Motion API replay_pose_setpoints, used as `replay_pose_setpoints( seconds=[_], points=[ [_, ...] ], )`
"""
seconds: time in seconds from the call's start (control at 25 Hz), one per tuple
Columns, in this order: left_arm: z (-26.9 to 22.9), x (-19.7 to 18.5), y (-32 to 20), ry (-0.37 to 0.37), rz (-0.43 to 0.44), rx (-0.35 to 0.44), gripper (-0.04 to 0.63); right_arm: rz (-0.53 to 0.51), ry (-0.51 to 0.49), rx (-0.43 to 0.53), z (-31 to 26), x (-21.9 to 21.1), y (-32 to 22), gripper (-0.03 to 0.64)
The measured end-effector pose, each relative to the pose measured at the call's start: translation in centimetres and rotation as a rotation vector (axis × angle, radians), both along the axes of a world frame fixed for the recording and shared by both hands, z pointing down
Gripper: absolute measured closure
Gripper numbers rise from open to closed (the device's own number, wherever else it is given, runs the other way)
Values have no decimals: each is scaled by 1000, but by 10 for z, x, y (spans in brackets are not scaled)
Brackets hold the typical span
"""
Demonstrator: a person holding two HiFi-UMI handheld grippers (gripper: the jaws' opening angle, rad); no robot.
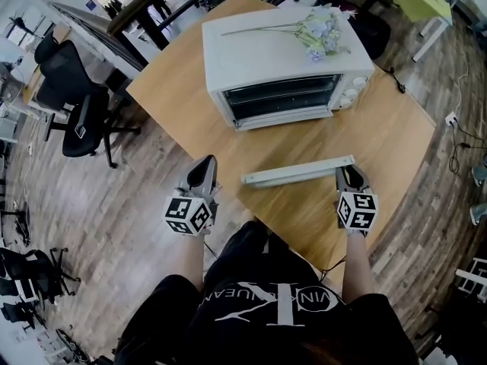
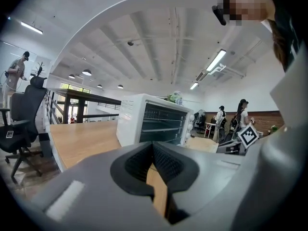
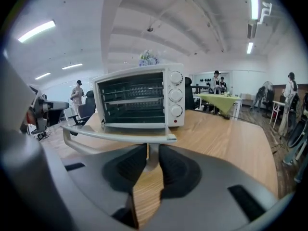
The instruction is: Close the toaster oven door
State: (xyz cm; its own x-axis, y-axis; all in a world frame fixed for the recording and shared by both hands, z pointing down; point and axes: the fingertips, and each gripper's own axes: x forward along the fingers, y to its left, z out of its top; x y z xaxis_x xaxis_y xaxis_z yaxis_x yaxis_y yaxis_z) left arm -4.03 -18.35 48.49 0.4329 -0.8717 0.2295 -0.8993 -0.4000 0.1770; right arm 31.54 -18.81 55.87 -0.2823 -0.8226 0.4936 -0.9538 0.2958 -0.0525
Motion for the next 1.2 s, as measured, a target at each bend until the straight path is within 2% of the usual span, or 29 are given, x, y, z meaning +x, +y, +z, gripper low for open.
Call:
replay_pose_setpoints(
  seconds=[0.44,0.8,1.2],
  points=[
    [-29,-14,-37,8,14,69,584,52,-52,129,-69,-5,-38,531],
    [-32,-11,-53,15,37,79,584,48,-59,177,-103,-10,-63,531],
    [-35,-5,-67,-13,60,103,584,23,-93,189,-125,-19,-92,535]
  ],
)
